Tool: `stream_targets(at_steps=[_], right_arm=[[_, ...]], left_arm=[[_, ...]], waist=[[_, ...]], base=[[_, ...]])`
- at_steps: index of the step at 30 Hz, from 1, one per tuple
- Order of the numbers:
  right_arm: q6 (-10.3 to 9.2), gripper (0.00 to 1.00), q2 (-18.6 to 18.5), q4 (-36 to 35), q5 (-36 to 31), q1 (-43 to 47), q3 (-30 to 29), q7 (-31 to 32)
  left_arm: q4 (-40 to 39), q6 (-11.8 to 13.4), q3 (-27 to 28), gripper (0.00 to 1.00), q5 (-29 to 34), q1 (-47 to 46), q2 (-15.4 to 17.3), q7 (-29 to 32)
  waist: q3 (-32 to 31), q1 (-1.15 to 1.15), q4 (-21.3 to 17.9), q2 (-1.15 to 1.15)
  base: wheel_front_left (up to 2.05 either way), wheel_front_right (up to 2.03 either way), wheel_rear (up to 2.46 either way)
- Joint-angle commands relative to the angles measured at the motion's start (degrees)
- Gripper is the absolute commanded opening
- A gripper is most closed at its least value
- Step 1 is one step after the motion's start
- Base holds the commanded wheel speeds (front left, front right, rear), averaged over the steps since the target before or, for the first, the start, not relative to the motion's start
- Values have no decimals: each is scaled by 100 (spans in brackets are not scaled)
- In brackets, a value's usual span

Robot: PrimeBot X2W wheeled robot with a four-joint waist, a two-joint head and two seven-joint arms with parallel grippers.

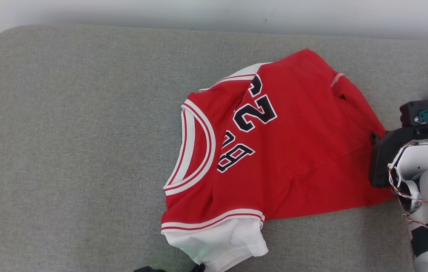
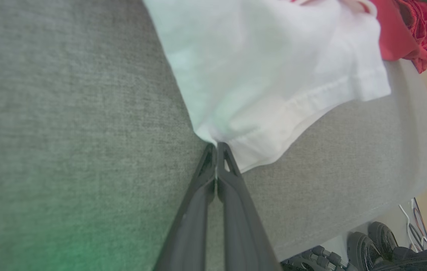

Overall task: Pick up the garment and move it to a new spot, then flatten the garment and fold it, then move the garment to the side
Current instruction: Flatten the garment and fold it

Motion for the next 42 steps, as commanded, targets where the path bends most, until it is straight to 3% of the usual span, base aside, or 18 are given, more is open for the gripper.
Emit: stream_targets(at_steps=[1,9,11,12,19,22,26,30,35,42], right_arm=[[-14,50,-15,56,-49,-15,-7,39],[-14,35,56,174,26,8,29,119],[-14,20,47,181,28,12,31,96],[-14,0,37,179,15,15,47,77],[-15,0,25,93,176,-138,143,-283],[-15,0,234,-24,659,-243,28,-543],[-15,0,498,-221,1409,-541,-198,-889],[-14,0,669,-223,1919,-923,-364,-1203],[-14,0,788,-161,2329,-1445,-290,-1470],[-14,0,881,86,3126,-2527,23,-1215]], left_arm=[[143,96,101,0,-27,-182,42,21],[202,138,86,0,-45,-186,39,-22],[209,142,77,0,-45,-192,42,-43],[207,146,77,0,-41,-195,47,-63],[-20,168,296,0,-168,-240,-27,-611],[-507,18,823,0,-696,-297,-125,-1205],[-1280,-79,1519,0,-1200,-729,3,-1489],[-1765,-102,2051,0,-1567,-1495,205,-1448],[-1996,46,2583,0,-1982,-2540,433,-1205],[-1703,398,2875,0,-1720,-4424,1140,-650]], waist=[[-2,0,0,0],[-25,0,-11,0],[-32,0,-13,0],[-37,0,-16,0],[-77,0,-59,0],[-49,0,-78,0],[34,0,-140,0],[56,0,-264,0],[71,0,-497,0],[654,0,-964,0]], base=[[0,0,0],[0,0,0],[0,0,0],[0,0,0],[0,0,0],[0,0,0],[0,0,0],[0,0,0],[0,0,0],[0,0,0]])
